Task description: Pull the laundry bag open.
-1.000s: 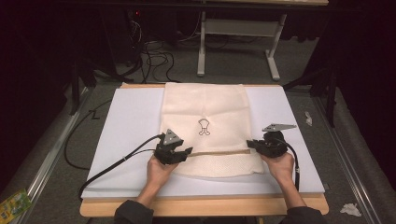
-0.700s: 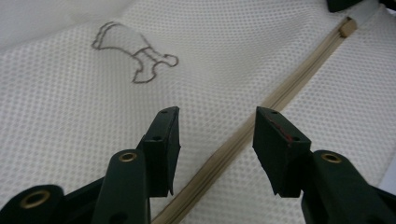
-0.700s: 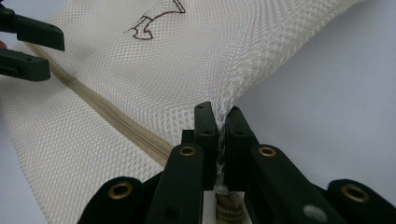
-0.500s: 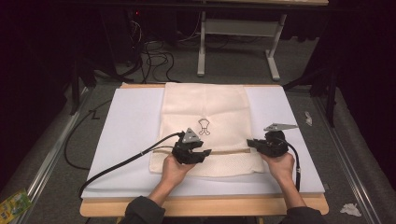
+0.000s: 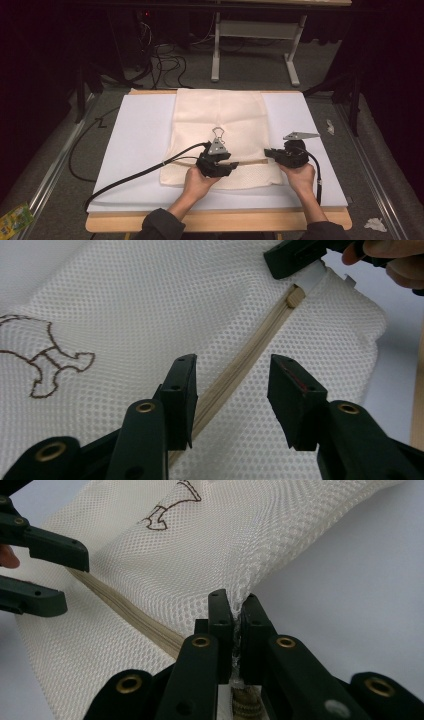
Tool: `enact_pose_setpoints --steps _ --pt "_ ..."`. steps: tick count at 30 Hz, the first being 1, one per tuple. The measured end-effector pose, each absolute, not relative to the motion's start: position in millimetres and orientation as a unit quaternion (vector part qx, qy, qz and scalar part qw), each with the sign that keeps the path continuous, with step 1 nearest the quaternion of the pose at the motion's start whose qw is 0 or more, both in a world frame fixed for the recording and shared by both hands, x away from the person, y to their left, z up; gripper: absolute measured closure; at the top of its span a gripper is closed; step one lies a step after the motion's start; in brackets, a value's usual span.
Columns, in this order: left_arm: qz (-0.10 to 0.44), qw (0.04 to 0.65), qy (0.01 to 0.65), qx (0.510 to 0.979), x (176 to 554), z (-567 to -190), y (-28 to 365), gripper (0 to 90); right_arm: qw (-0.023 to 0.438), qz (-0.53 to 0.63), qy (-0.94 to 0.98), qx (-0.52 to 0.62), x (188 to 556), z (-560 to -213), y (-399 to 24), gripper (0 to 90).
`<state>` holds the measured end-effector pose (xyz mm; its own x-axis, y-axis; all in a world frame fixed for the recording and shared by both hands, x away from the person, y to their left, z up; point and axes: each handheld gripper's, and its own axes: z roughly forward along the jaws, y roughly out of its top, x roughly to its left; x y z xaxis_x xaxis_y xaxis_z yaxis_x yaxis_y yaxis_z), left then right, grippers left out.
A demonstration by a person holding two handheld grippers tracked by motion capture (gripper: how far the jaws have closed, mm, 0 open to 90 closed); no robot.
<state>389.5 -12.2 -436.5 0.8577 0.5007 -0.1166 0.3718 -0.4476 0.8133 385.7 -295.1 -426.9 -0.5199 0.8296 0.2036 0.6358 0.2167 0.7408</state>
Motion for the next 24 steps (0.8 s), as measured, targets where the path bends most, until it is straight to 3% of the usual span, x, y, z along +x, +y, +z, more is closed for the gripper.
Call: enact_pose_setpoints --steps 24 --pt "0.037 0.475 0.246 0.844 387.3 -442.7 -53.0 60.8 0.111 0.423 0.770 0.465 386.9 -424.5 -290.4 87.7"
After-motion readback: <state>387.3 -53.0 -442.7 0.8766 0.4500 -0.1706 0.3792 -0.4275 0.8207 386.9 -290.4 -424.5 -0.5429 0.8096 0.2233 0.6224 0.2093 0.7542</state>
